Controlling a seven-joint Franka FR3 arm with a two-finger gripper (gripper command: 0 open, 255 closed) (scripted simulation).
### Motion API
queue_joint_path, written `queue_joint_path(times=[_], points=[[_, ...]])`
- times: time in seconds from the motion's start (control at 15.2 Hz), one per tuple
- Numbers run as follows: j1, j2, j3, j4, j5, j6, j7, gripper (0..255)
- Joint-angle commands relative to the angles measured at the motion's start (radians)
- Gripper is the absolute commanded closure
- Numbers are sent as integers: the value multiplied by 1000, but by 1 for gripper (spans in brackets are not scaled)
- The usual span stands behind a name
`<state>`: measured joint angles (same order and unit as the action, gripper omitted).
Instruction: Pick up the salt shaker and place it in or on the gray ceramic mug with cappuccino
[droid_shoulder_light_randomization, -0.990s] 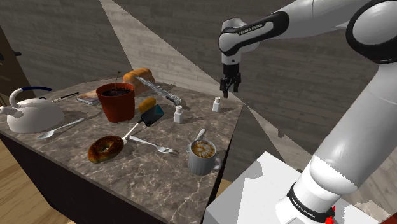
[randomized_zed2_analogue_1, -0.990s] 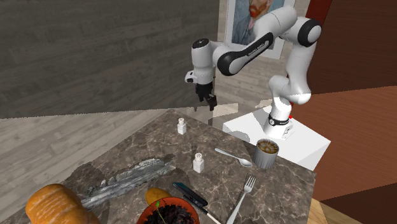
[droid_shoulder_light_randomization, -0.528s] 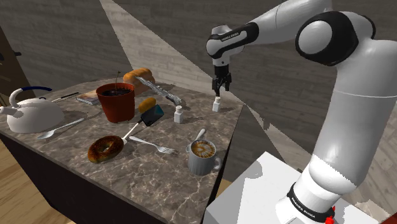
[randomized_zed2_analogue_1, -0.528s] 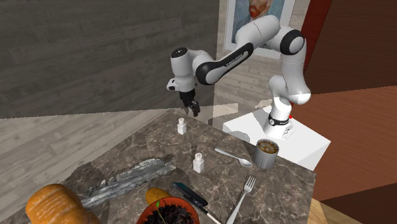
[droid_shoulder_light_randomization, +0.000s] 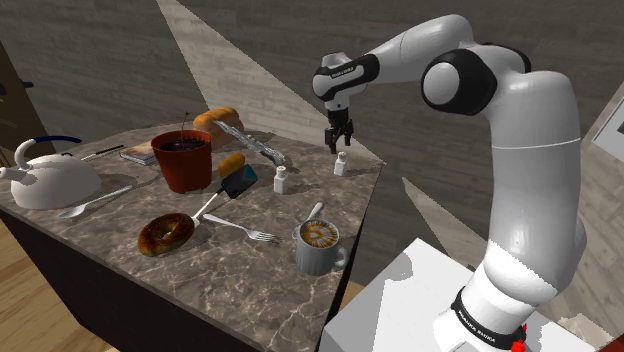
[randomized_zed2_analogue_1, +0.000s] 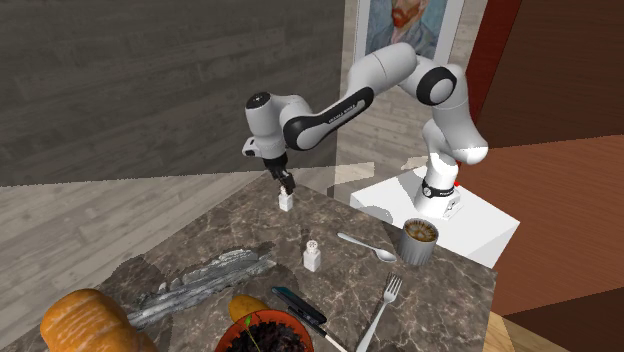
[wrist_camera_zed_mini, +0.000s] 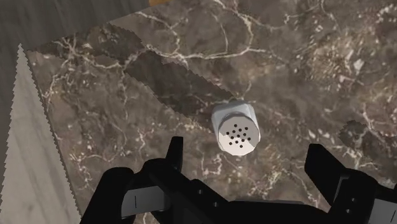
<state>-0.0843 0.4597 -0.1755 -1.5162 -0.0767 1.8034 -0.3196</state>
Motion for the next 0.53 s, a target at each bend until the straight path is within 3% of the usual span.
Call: queue_joint_path(times=[0.0,0.46], points=[[-3,8,-1,-15,0,24,-2,0],[-6,13,-1,-57,0,70,-1,0]])
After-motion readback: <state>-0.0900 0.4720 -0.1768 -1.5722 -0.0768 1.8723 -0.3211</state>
